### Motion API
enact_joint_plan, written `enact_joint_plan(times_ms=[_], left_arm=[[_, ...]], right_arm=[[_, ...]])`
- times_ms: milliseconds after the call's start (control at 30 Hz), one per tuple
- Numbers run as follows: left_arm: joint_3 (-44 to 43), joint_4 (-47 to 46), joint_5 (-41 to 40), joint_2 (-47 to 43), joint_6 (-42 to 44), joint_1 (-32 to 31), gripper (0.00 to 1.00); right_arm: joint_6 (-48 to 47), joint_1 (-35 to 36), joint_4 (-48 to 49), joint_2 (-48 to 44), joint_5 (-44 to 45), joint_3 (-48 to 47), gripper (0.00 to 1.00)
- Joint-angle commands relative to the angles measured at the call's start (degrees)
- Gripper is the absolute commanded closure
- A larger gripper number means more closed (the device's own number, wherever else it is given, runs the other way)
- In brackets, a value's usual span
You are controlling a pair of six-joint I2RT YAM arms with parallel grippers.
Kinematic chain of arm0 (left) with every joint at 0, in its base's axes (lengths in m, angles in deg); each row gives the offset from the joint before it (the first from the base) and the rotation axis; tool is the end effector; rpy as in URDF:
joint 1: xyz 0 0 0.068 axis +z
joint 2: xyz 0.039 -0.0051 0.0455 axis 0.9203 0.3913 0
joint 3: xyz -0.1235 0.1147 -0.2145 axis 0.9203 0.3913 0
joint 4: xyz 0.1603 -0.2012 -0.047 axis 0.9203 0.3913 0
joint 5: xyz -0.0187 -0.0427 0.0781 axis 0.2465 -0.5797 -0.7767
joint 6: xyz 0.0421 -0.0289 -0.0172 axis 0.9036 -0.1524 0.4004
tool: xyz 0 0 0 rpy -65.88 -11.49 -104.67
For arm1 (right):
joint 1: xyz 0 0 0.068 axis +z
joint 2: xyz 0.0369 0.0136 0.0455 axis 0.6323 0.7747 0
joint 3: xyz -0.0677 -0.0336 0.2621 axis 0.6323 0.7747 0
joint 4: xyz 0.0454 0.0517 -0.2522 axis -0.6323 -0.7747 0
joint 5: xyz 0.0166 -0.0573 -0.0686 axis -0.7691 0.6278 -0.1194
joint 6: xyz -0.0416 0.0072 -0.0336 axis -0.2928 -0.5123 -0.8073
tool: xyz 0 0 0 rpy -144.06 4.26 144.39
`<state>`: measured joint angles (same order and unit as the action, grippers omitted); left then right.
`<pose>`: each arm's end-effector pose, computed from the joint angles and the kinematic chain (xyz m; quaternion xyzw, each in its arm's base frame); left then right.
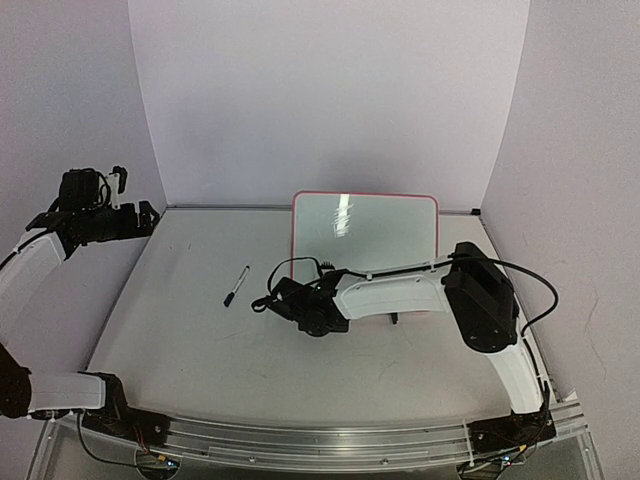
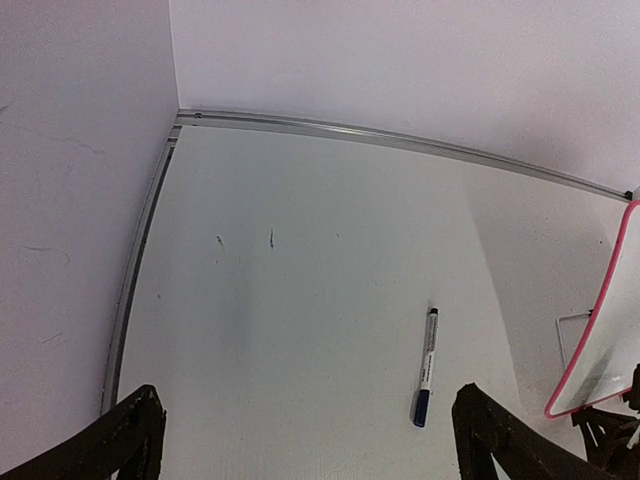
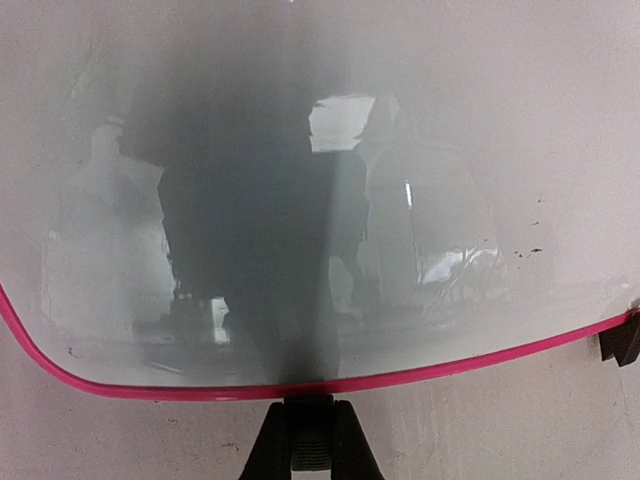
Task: Write a sentence on the whiteboard
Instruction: Move the whiteboard to the center of the board.
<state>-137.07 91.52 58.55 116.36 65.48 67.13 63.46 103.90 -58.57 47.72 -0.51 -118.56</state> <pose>0.2375 -0.0043 0.3328 -0.0054 0.8722 -0.0817 0.4823 0.2178 0.4122 0.1351 0.0036 0.9416 -0.0005 0.3368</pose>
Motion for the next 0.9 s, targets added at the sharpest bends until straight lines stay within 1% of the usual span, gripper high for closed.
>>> enact_joint_plan(times_ms=[0,67,133,233,333,367,533,600,667,733,867], left_arm=[[0.84,-1.69,1.54,0.75,-2.23,0.10,0.01],[0.30,-1.17,2.11,2.24,-3.85,0.10,0.01],[-1.15,0.55,3.77,4.20,-5.47,0.10,0.01],[-2.49,2.87,6.24,6.70,-8.45,-1.50,0.01],[-0.70,2.35,7.06,8.24,-12.21,-2.79,0.01],[0.46,1.52,6.63,8.85,-13.27,-4.07,0.01],[3.41,0.21,-0.13,14.77,-15.84,-15.40,0.01],[4.31,-1.26,-2.42,16.86,-16.27,-18.82,0.01],[4.61,-2.52,-2.99,19.29,-16.03,-21.44,0.02],[3.89,-2.40,-1.87,23.09,-15.05,-23.15,0.06],[2.14,-0.89,0.54,30.37,-11.74,-24.36,0.19]], right_arm=[[3.94,1.06,-1.81,0.06,1.69,-2.83,0.78],[3.48,1.13,-1.70,-0.91,1.53,-2.36,0.62],[2.90,1.32,-1.02,-2.59,1.21,-1.08,0.50],[2.15,1.94,1.26,-6.34,0.25,1.92,0.40],[0.25,2.59,6.21,-10.44,-2.87,7.29,0.40],[-0.24,2.93,7.62,-12.30,-3.92,9.63,0.39],[-3.68,4.29,12.59,-22.21,-7.10,18.49,0.31],[-4.78,4.31,13.99,-25.60,-7.81,22.24,0.28],[-5.93,4.29,14.97,-29.02,-7.91,25.08,0.28],[-7.01,4.26,15.64,-32.49,-8.02,27.55,0.29],[-8.54,4.14,16.36,-38.86,-8.30,32.26,0.32]])
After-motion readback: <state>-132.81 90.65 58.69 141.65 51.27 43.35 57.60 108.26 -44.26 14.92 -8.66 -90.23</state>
